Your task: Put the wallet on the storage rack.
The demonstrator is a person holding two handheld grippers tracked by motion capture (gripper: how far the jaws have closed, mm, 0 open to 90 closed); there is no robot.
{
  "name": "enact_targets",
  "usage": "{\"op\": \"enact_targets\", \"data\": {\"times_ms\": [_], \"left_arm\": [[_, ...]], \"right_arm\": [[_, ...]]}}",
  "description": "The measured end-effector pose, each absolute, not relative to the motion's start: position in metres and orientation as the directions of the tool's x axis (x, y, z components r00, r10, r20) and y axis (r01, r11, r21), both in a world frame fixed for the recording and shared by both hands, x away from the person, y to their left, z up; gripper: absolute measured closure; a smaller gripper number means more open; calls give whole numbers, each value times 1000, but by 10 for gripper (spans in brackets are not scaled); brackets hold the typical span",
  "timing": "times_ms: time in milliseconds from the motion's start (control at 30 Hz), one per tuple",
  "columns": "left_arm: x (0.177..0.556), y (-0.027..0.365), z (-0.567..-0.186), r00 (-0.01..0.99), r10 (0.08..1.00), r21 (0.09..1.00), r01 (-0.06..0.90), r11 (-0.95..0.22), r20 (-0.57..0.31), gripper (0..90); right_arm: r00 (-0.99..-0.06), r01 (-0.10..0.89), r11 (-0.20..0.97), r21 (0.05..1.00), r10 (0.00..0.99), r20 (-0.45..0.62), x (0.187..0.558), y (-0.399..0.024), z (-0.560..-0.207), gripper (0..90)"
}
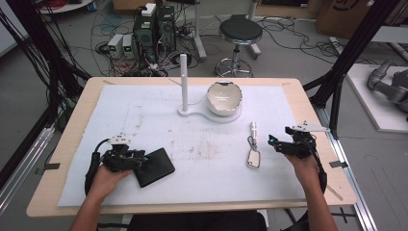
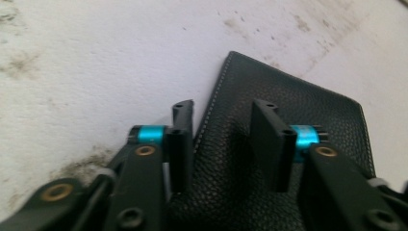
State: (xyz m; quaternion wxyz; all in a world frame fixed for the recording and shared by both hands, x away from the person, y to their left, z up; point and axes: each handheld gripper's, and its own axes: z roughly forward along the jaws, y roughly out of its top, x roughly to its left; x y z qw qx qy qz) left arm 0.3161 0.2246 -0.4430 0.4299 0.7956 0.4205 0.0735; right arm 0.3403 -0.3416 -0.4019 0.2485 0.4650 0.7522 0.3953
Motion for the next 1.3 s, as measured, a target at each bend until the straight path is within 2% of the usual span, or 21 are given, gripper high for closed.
{"op": "enact_targets", "data": {"times_ms": [100,133,167,200,300,333,500,533,667,1000,1133,1300], "left_arm": [[317,226,-444,662,716,759,579,-299,-223,617],[319,227,-443,654,733,746,581,-326,-189,400],[320,229,-443,656,728,740,587,-327,-198,361],[320,229,-443,656,728,740,587,-327,-198,359],[319,231,-446,698,670,740,586,-329,-254,410],[318,231,-447,704,658,739,588,-328,-267,458],[318,231,-447,684,673,734,605,-308,-282,506],[320,232,-447,664,686,730,621,-283,-298,567],[321,237,-447,632,701,729,642,-237,-329,687],[321,237,-444,624,682,724,661,-200,-382,791],[322,231,-443,634,679,731,650,-208,-371,795],[326,223,-440,636,678,746,638,-192,-369,841]], "right_arm": [[-448,506,255,824,894,-1,340,-341,-402,234],[-450,505,257,824,893,-2,340,-342,-402,236],[-448,507,255,823,894,0,340,-342,-402,236],[-448,507,255,823,894,0,340,-342,-402,236],[-445,508,251,824,896,1,340,-344,-402,236],[-445,509,250,823,896,3,340,-345,-403,236],[-446,513,251,821,895,5,340,-344,-403,239],[-449,512,256,820,893,1,340,-344,-403,239],[-452,513,259,818,892,2,341,-342,-403,239],[-457,518,261,815,889,7,342,-342,-404,240],[-456,520,255,815,890,12,342,-342,-404,239],[-483,507,262,821,875,19,342,-334,-403,239]]}}
